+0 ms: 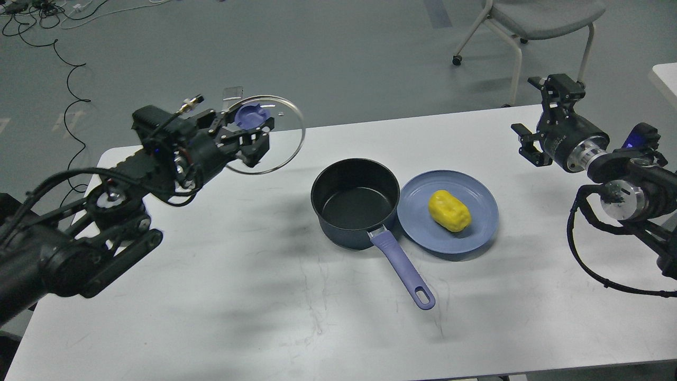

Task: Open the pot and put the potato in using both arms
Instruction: 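Lift the lid off the saucepan and set it down nearer the robot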

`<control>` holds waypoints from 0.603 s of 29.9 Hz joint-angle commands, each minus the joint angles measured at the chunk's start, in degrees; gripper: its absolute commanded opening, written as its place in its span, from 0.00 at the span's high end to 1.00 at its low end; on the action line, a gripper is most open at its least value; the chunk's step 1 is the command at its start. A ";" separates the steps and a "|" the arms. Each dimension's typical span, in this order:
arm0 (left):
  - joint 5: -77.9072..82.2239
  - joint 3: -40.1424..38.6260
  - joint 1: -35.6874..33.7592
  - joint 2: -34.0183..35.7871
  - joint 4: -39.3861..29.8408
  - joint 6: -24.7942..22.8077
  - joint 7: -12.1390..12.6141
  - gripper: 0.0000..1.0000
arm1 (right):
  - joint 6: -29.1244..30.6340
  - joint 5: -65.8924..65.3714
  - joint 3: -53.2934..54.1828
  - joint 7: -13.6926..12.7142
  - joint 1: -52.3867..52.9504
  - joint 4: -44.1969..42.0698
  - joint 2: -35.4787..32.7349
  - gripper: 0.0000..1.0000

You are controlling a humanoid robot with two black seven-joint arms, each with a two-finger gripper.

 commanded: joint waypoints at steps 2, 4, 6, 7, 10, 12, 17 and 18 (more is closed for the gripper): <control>0.02 1.11 8.42 6.77 -0.02 7.60 -4.07 0.51 | -0.01 -0.09 -0.23 0.00 -0.06 -0.17 -0.09 0.00; 0.02 1.29 11.78 7.83 -0.02 10.33 -5.23 0.51 | -0.01 -0.09 -0.32 0.00 -0.15 -0.26 -0.09 0.00; 0.02 1.29 13.89 8.01 0.06 11.83 -5.41 0.51 | -0.01 -0.09 -0.49 0.00 -0.15 -0.53 0.00 0.00; 0.02 1.29 14.42 8.01 0.07 12.10 -5.41 0.51 | -0.01 -0.09 -0.49 0.00 -0.15 -0.53 0.00 0.00; 0.02 1.29 16.18 7.05 0.07 12.63 -5.32 0.51 | -0.01 -0.09 -0.58 0.00 -0.15 -0.44 0.00 0.00; 0.11 1.29 16.89 6.17 0.07 12.63 -5.32 0.51 | -0.01 -0.09 -0.58 0.00 -0.15 -0.44 0.00 0.00; -0.24 1.29 17.33 1.78 1.03 12.63 -5.23 0.51 | -0.19 -0.09 -0.76 0.00 -0.15 -0.44 -0.09 0.00; -0.24 1.29 17.33 1.34 1.21 12.54 -5.23 0.51 | -0.19 -0.09 -0.76 0.00 -0.15 -0.44 -0.09 0.00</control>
